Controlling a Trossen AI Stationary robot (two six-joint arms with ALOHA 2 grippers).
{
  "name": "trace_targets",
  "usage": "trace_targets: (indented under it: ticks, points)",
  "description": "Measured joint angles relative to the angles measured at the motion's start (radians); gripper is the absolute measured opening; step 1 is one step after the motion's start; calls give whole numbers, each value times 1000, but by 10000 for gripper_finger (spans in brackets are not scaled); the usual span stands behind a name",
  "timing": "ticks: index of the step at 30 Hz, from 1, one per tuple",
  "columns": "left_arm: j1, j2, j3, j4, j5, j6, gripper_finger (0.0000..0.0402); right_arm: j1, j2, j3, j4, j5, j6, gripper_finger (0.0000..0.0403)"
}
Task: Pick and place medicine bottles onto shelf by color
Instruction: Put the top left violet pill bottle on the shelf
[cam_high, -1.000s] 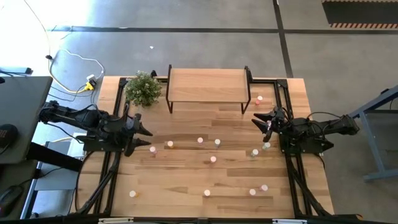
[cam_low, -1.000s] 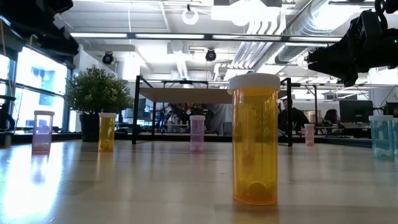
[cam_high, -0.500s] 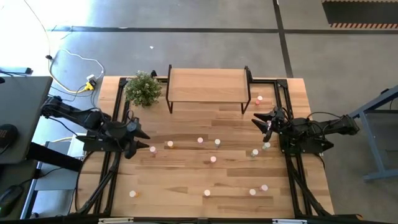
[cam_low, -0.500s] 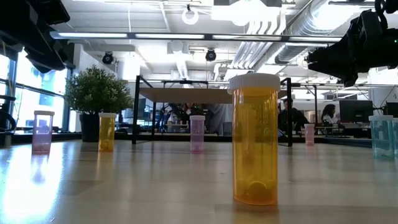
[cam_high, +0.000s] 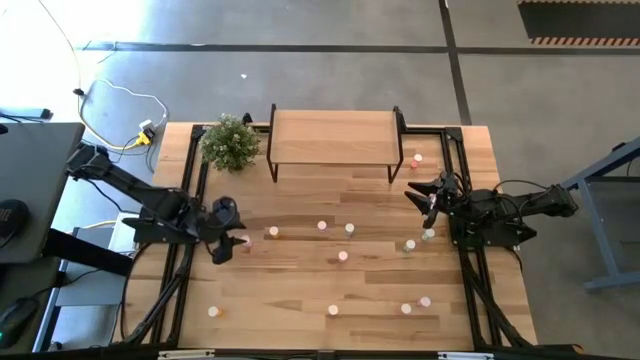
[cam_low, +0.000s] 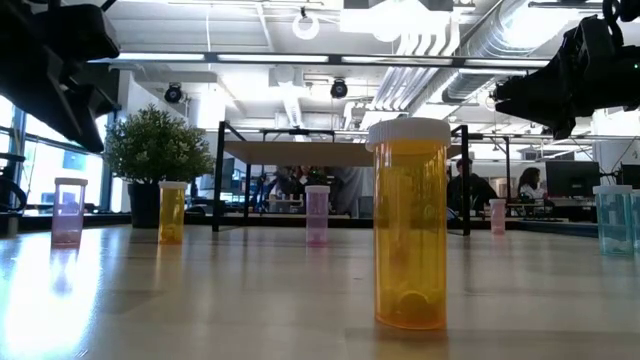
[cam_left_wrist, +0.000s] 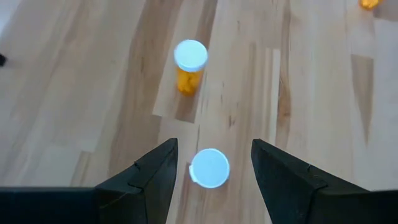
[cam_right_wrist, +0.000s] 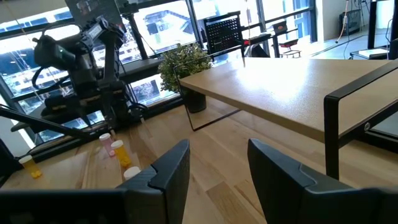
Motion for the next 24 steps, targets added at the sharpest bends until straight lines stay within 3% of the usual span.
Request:
trace_targets:
  ticks: [24]
  points:
    - [-47,181,-1,3,-31,-60,195,0,0,0,0,0,0,154]
